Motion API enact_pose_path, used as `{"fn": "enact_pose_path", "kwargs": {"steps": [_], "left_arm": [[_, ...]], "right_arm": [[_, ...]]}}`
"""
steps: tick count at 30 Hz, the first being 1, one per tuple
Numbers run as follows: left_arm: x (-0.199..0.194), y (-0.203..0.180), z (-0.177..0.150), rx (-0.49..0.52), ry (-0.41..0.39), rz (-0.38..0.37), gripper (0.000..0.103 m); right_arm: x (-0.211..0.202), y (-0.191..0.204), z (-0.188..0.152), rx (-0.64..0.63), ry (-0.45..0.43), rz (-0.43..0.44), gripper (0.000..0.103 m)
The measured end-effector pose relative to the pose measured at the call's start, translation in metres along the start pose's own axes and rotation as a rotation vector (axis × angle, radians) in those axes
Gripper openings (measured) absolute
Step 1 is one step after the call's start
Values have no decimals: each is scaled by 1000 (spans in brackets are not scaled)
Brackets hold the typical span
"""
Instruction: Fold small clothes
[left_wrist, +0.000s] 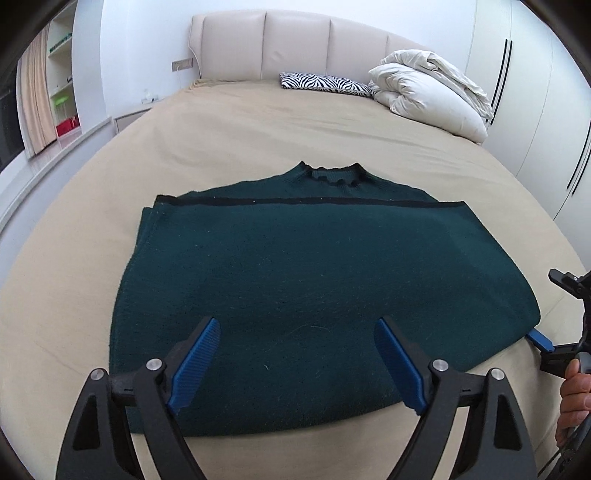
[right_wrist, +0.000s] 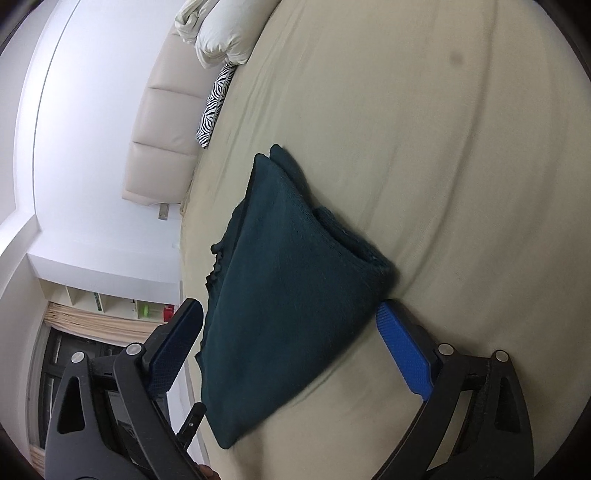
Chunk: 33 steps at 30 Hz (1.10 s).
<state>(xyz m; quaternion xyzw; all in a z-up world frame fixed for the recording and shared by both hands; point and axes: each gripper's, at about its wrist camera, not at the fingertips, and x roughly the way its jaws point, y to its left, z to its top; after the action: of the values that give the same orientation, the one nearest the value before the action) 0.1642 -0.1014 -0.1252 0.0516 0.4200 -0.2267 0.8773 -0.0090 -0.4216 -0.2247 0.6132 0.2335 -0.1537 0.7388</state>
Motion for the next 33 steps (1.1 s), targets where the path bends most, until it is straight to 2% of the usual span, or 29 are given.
{"fn": "enact_pose_path", "kwargs": {"steps": [7, 9, 11, 13, 17, 19, 20, 25, 28, 31, 33], "left_arm": [[13, 5, 5, -30, 13, -9, 88], [17, 7, 6, -42, 17, -19, 88], [21, 11, 7, -60, 21, -24, 88], [25, 14, 8, -75, 31, -39, 88], [33, 18, 7, -87, 50, -44, 88], [36, 18, 6, -83, 57, -38, 88], [37, 18, 6, -83, 59, -37, 88], [39, 18, 6, -76, 66, -29, 88], [41, 17, 6, -63, 66, -22, 88], [44, 18, 6, -60, 69, -14, 88], [44, 17, 6, -55, 68, -6, 88]], "right_arm": [[16, 6, 6, 15, -14, -14, 92], [18, 7, 7, 17, -7, -17, 89], [20, 9, 6, 11, 12, -91, 73], [21, 7, 3, 30, 27, -133, 73], [27, 6, 3, 29, 24, -73, 74], [31, 9, 6, 26, 21, 19, 66], [33, 12, 7, 22, 22, 32, 65], [46, 17, 12, -18, -25, 45, 65], [54, 9, 12, 17, -14, 34, 59], [54, 22, 8, -56, 0, 82, 59], [57, 30, 7, -110, -7, 55, 59]]}}
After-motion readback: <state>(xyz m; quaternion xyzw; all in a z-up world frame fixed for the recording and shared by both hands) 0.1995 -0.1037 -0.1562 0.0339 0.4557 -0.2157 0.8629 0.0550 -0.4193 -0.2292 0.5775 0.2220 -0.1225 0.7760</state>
